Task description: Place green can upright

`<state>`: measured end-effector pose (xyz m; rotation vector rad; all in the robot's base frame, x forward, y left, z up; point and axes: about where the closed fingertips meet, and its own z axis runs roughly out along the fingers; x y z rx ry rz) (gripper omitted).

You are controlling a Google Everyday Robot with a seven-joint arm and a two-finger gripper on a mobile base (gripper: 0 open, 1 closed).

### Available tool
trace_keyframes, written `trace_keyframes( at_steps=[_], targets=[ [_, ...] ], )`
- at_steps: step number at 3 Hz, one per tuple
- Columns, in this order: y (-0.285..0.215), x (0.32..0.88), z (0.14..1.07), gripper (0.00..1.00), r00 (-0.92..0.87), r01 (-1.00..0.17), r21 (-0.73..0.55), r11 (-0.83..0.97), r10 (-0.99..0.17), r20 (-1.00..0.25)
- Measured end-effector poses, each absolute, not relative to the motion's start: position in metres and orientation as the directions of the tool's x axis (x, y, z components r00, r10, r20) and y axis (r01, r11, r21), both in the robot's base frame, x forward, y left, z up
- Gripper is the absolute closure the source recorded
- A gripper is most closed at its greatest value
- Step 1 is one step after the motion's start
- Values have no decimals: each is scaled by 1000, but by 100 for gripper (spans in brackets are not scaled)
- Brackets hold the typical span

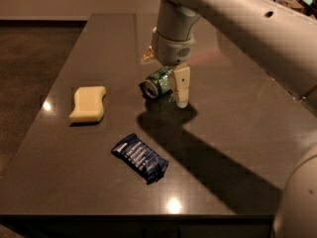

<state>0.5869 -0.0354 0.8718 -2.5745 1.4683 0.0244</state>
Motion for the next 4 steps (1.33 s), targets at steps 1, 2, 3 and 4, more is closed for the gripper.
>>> trace_keyframes(
  at_steps=[1, 2, 3, 4],
  targets=[
    [-35, 593, 858, 0, 523, -850, -118, -513, -847, -95],
    [-37, 596, 850, 18, 524, -851, -96, -516, -846, -101],
    [-37, 596, 849, 42, 523, -852, -93, -515, -844, -114],
    [-33, 594, 857, 65, 508, -861, -108, -496, -848, -153]
  ],
)
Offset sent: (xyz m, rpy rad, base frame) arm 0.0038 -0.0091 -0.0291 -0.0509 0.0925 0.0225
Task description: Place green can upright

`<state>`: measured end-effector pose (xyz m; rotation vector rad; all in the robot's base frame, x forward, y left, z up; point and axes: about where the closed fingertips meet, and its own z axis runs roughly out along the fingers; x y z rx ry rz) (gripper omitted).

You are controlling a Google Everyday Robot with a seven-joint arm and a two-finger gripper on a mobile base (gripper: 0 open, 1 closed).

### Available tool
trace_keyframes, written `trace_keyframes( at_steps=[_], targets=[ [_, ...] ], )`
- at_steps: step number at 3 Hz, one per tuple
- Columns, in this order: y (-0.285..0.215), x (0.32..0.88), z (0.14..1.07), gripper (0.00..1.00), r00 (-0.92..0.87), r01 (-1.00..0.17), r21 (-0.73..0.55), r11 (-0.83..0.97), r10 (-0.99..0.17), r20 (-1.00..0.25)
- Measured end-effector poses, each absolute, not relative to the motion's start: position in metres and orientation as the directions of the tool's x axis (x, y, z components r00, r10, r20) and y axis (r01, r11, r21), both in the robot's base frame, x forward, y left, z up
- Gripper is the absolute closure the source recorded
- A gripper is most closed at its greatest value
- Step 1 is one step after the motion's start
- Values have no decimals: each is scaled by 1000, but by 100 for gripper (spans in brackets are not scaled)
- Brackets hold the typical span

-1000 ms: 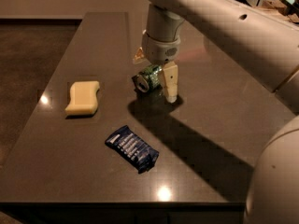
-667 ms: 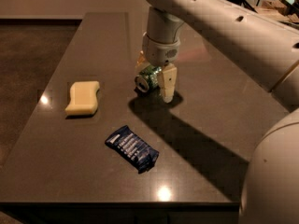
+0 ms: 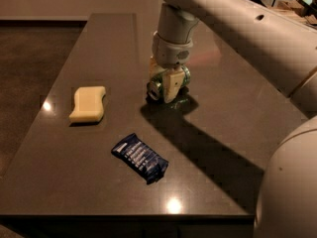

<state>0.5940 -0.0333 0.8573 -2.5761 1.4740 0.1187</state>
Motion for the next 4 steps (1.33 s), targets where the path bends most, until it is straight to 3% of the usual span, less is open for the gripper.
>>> trace_keyframes(
  at_steps=[1, 2, 4],
  targets=[
    [-29, 595, 879, 87, 432, -902, -128, -413, -875, -219],
    [-26, 599, 909, 100, 285, -958, -123, -259, -906, -314],
    [-24, 597, 951, 100, 65, -997, -60, -39, -845, -531]
  ],
)
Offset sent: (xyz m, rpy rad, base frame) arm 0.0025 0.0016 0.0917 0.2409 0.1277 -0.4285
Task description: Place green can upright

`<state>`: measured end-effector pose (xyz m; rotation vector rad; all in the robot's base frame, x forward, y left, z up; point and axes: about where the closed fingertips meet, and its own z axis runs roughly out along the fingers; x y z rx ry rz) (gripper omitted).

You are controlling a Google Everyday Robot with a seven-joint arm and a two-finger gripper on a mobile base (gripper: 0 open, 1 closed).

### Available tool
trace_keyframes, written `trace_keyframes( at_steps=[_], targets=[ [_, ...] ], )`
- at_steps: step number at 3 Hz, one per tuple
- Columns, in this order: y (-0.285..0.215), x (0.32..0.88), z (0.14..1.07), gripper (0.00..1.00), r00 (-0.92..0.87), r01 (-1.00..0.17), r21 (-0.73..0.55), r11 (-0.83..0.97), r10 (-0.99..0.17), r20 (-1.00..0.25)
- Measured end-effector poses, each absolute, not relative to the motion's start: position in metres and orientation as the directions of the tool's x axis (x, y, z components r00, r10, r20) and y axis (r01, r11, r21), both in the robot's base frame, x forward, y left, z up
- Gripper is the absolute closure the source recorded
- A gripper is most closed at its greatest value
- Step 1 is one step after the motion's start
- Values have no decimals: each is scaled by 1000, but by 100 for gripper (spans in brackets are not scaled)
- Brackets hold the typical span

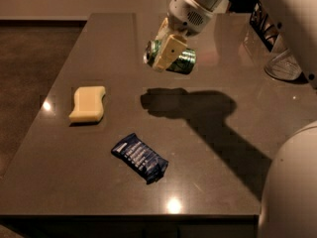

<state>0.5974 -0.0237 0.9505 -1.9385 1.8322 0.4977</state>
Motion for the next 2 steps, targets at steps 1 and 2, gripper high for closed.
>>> trace_keyframes(
  at_steps=[1, 2],
  targets=[
    [-27, 592, 959, 100, -39, -999, 2, 50, -762, -647],
    [-30, 586, 961, 100, -131, -990, 55, 133, -665, -735]
  ],
)
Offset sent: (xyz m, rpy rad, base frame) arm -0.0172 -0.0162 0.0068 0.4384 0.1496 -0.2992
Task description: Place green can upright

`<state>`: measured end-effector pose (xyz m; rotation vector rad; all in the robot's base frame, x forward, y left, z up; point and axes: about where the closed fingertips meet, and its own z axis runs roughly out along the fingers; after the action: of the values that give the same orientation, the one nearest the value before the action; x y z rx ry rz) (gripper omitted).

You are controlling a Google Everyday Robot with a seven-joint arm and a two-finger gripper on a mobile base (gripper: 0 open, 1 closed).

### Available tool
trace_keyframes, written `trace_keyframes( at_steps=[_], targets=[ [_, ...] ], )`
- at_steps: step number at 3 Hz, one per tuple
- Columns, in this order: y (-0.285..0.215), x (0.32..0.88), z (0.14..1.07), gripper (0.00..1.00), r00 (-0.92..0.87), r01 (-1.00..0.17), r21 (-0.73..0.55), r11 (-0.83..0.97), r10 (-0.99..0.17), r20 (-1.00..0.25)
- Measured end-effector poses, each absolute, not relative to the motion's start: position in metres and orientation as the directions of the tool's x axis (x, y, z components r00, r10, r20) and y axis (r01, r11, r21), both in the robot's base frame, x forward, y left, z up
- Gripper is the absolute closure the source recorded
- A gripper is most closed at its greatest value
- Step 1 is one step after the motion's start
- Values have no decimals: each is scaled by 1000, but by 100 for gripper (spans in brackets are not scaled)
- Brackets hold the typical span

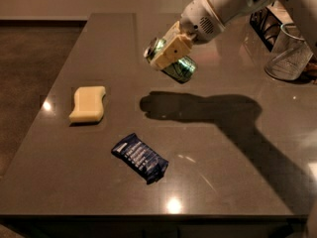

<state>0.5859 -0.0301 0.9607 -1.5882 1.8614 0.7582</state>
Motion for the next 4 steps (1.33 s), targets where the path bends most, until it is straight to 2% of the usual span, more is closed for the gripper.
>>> trace_keyframes(
  at_steps=[2, 4],
  targets=[
    [-31, 585, 955, 100, -259, -948, 145, 284, -420, -870],
    [-40, 591, 956, 100, -248, -898, 172, 404, -144, -958]
  ],
)
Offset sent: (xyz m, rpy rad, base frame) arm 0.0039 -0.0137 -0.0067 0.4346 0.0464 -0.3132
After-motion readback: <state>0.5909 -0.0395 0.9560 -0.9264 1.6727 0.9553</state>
